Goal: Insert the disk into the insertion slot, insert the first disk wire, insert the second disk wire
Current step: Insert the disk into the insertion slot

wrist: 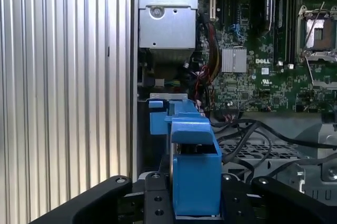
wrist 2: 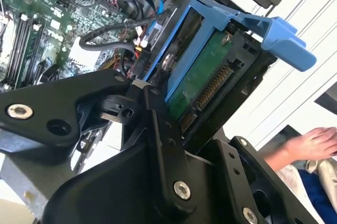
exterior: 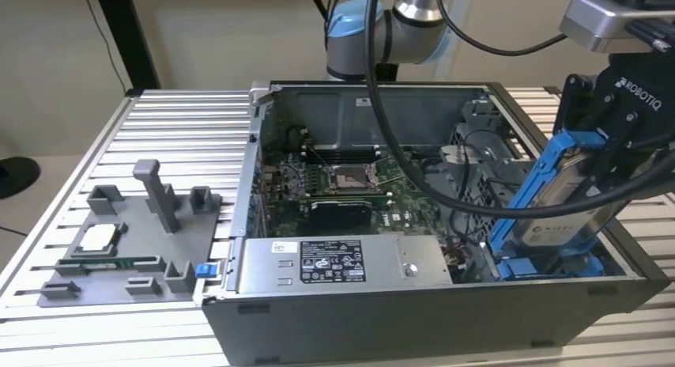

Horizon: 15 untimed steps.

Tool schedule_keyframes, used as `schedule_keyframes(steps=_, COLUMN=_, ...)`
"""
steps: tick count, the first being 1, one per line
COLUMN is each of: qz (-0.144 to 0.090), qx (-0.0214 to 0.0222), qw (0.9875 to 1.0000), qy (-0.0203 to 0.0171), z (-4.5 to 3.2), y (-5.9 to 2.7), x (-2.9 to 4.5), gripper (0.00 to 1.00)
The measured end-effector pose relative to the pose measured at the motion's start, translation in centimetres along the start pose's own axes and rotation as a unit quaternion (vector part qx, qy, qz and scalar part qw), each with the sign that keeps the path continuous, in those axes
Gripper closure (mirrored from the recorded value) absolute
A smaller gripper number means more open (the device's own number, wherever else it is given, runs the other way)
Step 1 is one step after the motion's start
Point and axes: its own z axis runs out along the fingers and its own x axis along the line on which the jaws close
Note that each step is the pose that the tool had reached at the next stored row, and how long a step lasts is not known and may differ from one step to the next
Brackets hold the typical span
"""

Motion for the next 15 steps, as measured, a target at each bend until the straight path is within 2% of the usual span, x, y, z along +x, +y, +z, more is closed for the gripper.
schedule_keyframes(steps=15, qz=0.000, qx=0.0000, qw=1.0000, qy=-0.0023, z=1.71, y=-0.18, x=-0.15, gripper=1.00)
